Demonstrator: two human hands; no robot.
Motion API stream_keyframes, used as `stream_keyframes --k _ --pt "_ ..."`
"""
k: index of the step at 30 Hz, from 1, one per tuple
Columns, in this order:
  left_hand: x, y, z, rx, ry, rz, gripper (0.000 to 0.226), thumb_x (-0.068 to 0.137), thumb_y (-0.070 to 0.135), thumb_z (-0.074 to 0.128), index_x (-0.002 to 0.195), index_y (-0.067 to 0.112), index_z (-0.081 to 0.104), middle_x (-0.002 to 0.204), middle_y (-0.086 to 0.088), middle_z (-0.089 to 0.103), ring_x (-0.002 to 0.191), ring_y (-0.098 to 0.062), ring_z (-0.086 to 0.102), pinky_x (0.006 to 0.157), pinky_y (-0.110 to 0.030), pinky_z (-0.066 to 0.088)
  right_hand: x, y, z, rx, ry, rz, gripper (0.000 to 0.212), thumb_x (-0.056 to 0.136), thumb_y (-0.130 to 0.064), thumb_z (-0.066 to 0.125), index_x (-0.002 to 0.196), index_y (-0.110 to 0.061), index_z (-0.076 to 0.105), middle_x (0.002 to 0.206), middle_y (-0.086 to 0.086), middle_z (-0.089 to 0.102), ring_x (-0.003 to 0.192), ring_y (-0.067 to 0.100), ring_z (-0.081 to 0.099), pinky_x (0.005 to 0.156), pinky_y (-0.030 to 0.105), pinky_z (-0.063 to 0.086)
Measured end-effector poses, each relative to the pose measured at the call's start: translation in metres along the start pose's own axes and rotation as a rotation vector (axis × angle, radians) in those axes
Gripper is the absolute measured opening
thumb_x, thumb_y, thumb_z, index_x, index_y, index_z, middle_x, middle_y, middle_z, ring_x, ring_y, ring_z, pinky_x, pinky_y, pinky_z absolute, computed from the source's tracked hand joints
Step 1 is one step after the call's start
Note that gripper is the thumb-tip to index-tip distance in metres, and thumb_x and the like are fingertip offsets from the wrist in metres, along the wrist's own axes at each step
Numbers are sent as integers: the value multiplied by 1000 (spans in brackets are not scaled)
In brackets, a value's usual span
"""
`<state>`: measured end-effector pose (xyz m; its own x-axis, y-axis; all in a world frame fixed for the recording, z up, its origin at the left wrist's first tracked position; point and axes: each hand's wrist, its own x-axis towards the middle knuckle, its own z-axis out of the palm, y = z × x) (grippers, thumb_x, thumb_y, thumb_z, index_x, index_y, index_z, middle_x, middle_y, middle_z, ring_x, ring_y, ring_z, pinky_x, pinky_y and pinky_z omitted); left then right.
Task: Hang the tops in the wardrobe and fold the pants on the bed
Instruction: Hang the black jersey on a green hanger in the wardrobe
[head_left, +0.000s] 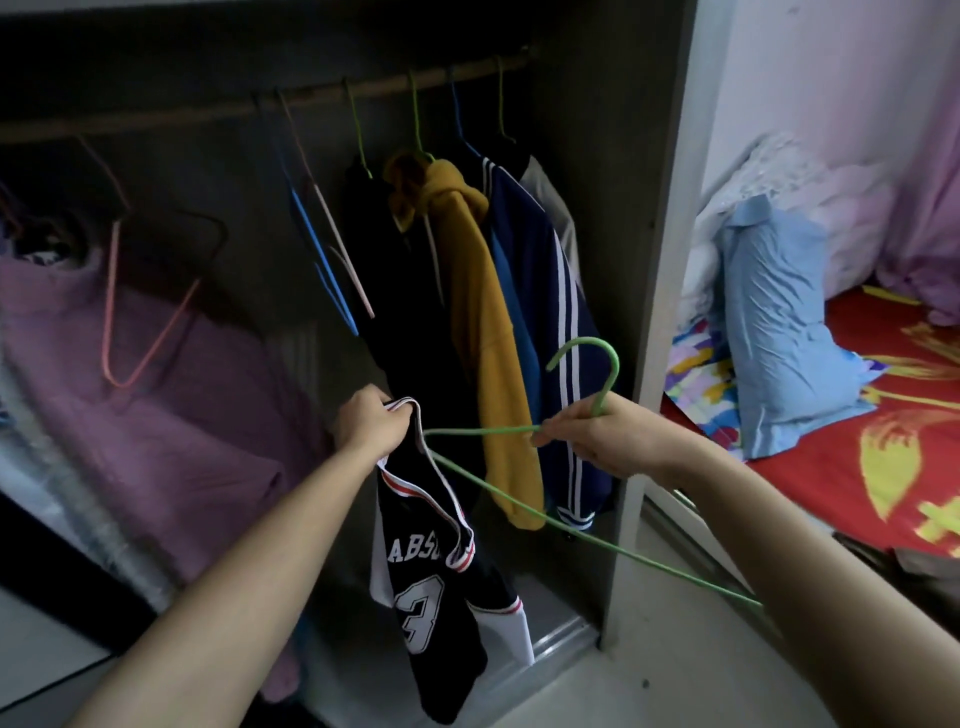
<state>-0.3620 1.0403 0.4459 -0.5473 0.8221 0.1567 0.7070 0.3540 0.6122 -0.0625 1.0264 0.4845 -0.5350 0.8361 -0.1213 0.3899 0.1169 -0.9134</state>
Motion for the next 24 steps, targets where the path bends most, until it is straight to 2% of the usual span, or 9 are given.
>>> stream_keyframes --k 3,5,7,11,16,19,22,24 --pt "-5 6 5 -35 -44 68 13 83 32 67 76 23 60 84 0 68 85 -26 64 70 -32 49 0 2 10 -2 -21 -19 22 100 -27 57 93 -23 77 49 -8 45 40 5 38 39 16 33" --pt "-7 11 5 -48 -47 128 14 82 26 67 71 24 59 77 4 66 80 -23 64 64 -30 43 5 4 17 71 -43 7 22 101 -28 57 96 -20 77 52 -7 43 41 7 34 38 19 30" --pt "-7 15 0 -65 -3 162 12 81 23 67 71 23 60 76 4 67 77 -21 63 64 -28 42 10 3 20 103 -56 47 22 101 -28 57 100 -17 76 55 -4 40 42 10 31 38 22 26" --pt "-1 12 -17 -69 109 137 3 79 22 68 77 20 66 84 0 70 80 -20 61 70 -27 43 12 -5 11 85 -95 37 22 99 -29 59 100 -16 77 54 -6 40 43 9 30 38 21 25" --pt "-1 -14 -31 -66 85 35 7 77 24 70 81 19 70 85 0 71 85 -24 64 74 -32 50 7 -19 -14 185 -231 -19 24 97 -34 60 101 -18 77 56 -8 32 45 8 25 37 19 21" --pt "-8 -21 -31 -98 78 5 5 77 23 68 78 20 71 82 0 71 84 -23 65 75 -32 52 12 -21 -5 149 -287 -22 25 94 -36 62 105 -18 76 56 -9 34 46 8 26 38 20 22" --pt "-16 -13 -27 -167 26 33 6 77 22 69 70 22 70 73 5 70 76 -18 65 67 -28 48 25 -18 24 112 -267 -5 24 95 -34 62 104 -17 76 55 -9 37 46 8 29 39 21 23" --pt "-21 -3 -25 -256 -26 53 6 76 18 71 70 19 71 71 2 70 71 -15 65 64 -27 46 36 -14 47 108 -195 12 23 97 -31 60 104 -14 74 54 -9 39 44 8 30 39 21 25"
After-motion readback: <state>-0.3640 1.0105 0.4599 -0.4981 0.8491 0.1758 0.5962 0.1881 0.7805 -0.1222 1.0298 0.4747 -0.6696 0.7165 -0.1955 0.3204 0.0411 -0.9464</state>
